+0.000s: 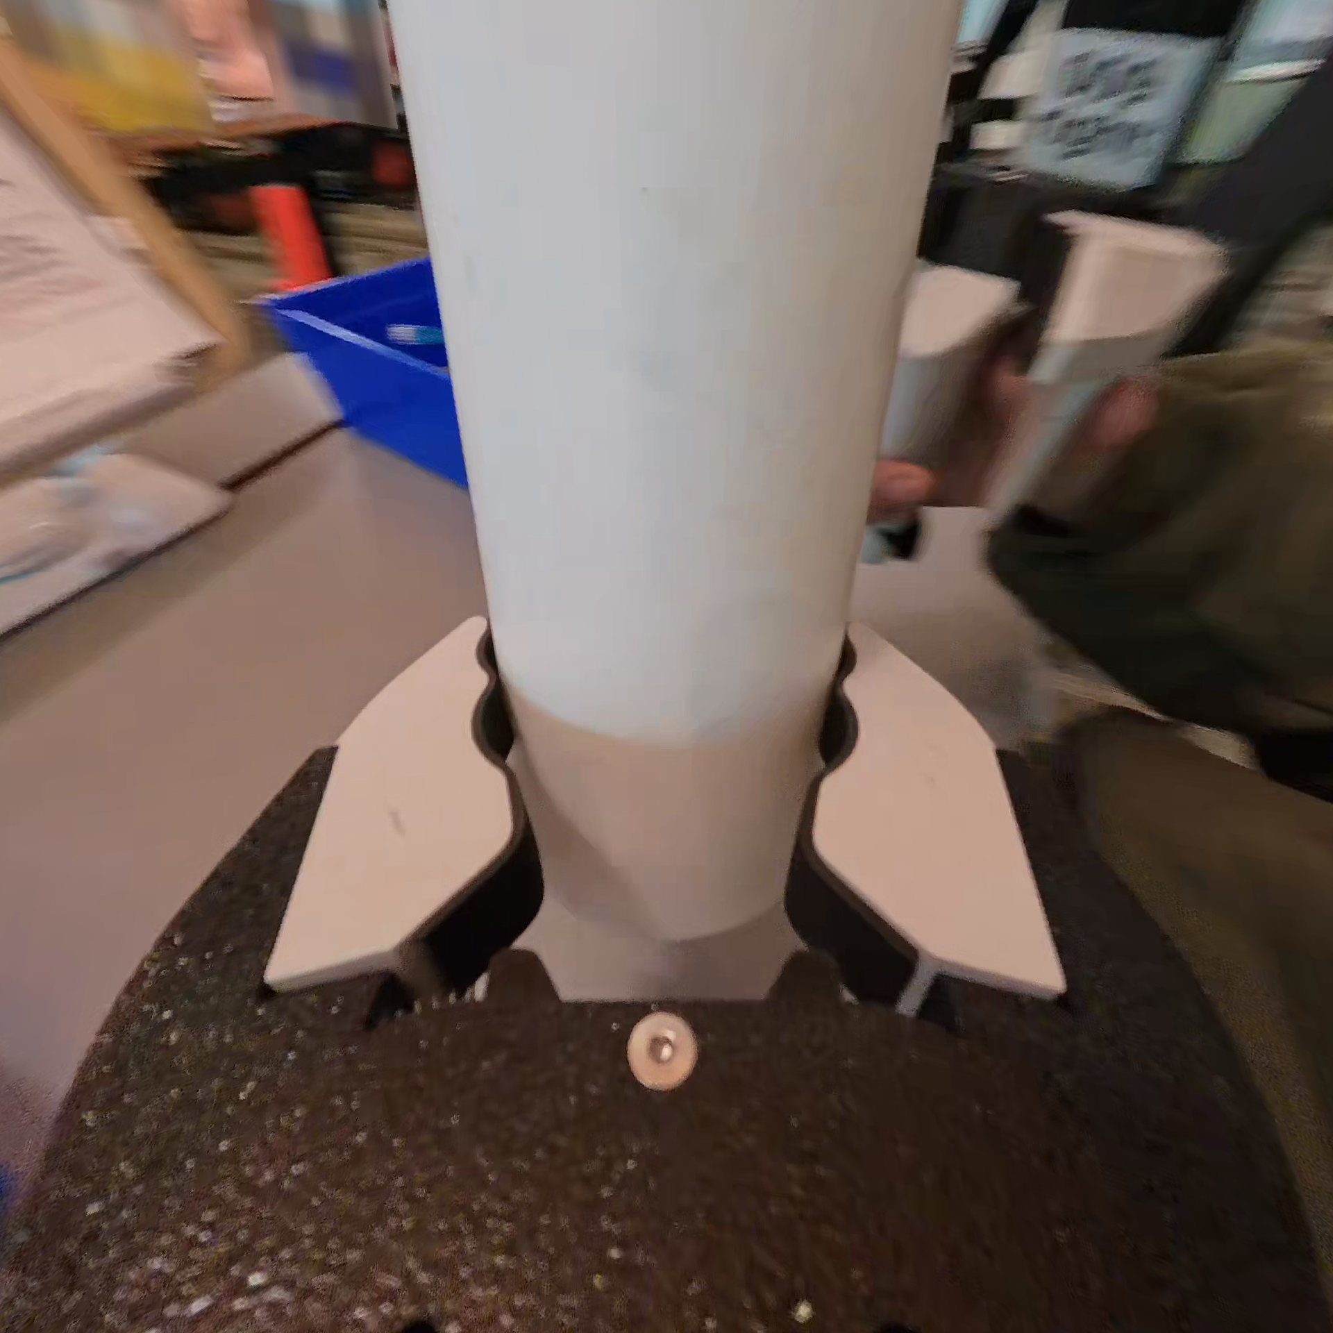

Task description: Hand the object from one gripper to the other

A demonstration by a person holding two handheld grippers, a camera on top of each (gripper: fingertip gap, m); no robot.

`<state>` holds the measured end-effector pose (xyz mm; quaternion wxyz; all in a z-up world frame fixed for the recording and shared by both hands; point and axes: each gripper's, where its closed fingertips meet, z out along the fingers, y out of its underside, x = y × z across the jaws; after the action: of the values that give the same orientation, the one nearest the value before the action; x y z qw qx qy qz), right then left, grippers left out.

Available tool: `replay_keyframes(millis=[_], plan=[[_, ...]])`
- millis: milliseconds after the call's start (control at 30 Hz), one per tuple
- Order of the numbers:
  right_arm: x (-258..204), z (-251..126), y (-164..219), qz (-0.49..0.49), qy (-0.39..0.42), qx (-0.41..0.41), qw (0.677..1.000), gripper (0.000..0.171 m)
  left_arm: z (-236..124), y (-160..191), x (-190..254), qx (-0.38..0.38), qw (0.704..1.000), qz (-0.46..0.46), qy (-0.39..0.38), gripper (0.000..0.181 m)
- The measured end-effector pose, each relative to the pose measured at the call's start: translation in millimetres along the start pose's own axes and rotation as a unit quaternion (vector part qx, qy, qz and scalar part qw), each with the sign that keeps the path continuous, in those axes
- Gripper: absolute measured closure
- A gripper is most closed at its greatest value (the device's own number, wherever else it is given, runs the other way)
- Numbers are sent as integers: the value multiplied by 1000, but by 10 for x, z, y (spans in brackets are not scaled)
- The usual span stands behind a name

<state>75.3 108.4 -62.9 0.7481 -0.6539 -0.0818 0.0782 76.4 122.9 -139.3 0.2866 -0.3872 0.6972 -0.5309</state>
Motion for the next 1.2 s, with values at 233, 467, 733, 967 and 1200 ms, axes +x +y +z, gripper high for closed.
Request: replay_keyframes(millis=[233, 467, 733, 967, 1200], plan=[[75, 193, 28, 110, 99, 19, 989, 74, -57, -214, -334, 30, 951, 129, -279, 96], [7, 156, -95, -72, 133, -1, 989, 83, 97, -240, -121, 29, 938, 205, -278, 96], [-59, -75, 335, -119, 8, -207, 971, 83, -134, -191, 341, 9, 972, 234, -5, 87], [-481, -30, 639, -117, -102, -277, 948, 83, -315, -514, 525, 94, 978, 182, 38, 82], [-423, 57, 623, -146, -73, -256, 953, 84, -242, -534, 496, 103, 983, 144, 38, 97]])
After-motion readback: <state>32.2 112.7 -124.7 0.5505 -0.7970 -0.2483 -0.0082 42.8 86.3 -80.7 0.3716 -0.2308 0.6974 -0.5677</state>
